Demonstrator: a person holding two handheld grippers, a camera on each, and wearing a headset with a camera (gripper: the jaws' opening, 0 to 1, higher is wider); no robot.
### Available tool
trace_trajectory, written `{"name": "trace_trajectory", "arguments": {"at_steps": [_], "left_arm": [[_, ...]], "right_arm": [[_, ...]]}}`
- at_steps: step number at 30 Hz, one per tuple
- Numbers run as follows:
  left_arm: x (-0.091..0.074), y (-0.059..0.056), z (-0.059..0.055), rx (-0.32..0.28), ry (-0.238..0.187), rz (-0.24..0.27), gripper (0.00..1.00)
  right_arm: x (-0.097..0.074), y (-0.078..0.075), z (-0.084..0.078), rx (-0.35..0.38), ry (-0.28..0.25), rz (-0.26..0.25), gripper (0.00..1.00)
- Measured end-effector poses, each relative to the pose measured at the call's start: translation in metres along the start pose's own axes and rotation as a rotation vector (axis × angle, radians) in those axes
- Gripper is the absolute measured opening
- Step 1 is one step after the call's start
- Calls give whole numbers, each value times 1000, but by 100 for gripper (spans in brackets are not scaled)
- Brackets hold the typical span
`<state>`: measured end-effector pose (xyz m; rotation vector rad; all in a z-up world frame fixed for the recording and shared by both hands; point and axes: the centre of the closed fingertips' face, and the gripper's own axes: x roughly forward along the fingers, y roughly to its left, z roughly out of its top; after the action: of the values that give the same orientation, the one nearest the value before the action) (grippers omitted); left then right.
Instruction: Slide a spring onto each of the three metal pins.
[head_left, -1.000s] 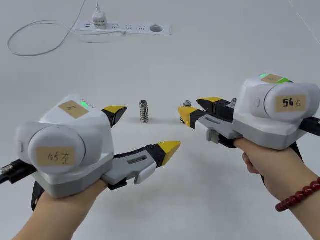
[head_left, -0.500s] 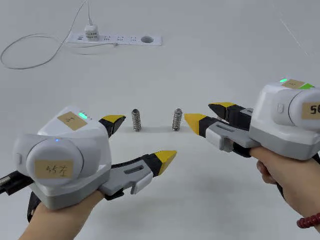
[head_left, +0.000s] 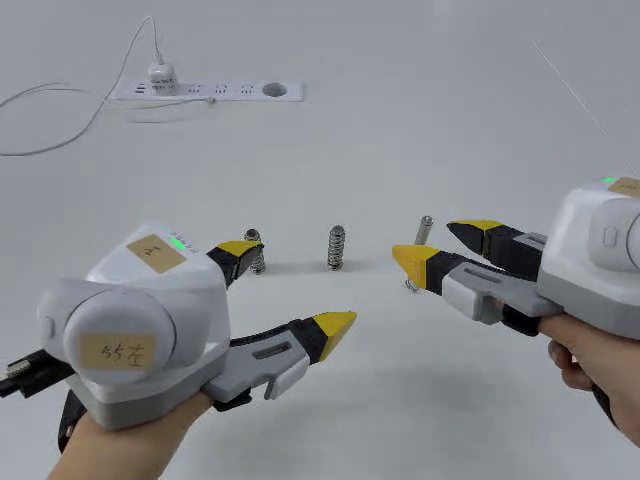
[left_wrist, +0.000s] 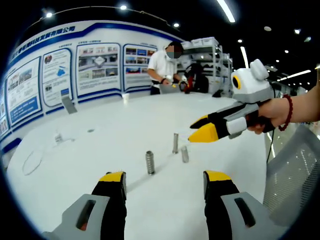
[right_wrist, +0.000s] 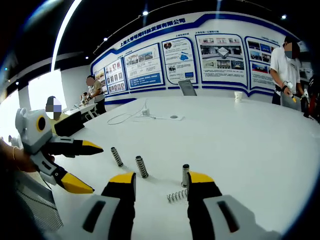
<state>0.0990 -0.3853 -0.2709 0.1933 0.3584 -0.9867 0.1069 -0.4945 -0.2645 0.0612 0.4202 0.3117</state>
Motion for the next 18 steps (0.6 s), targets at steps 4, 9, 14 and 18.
{"name": "trace_trajectory", "arguments": {"at_steps": [4,9,14,18], "left_arm": [[7,-4,2,15,2,-17,62],[14,-8,1,26,8,-31,60],[21,-10,0,23,19,-40,57],[27,-14,-1,10,21,-53,55]], "right_arm": [[-7,-6,-5,-2,10,-5,44],[-19,-12,-11,-12,12,-5,43],[-29,-18,-16,15,8,-4,44],[-37,-23,-19,43,-2,-6,44]]}}
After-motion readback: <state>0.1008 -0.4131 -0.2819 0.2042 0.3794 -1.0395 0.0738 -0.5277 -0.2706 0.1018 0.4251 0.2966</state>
